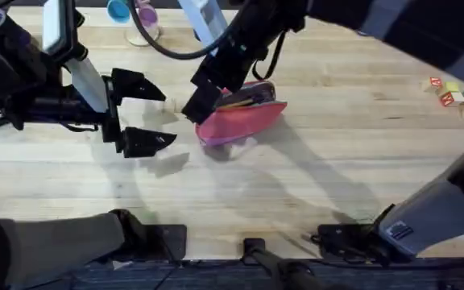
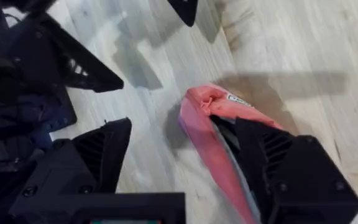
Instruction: Unzip the bag, pick up the pens from the table one at a time and place them inside, then zip the bag closed.
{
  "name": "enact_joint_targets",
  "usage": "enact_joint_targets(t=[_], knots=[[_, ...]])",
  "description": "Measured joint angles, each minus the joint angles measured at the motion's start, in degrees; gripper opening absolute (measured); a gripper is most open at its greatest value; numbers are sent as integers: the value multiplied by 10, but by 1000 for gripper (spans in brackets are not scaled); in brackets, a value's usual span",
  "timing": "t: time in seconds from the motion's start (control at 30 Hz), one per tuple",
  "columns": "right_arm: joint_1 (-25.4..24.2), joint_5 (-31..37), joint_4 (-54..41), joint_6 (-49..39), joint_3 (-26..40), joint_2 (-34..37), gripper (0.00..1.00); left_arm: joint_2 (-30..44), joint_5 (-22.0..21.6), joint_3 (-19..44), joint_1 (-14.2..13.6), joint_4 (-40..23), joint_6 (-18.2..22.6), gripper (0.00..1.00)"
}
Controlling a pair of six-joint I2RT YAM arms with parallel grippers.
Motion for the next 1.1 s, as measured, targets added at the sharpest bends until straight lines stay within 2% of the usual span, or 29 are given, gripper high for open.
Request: enact_joint_targets(t=[1.0,1.1], knots=[[0,0,47,0,0,94,996,0,0,0,0,0,0,995],[0,0,48,0,0,94,948,0,0,0,0,0,0,995]])
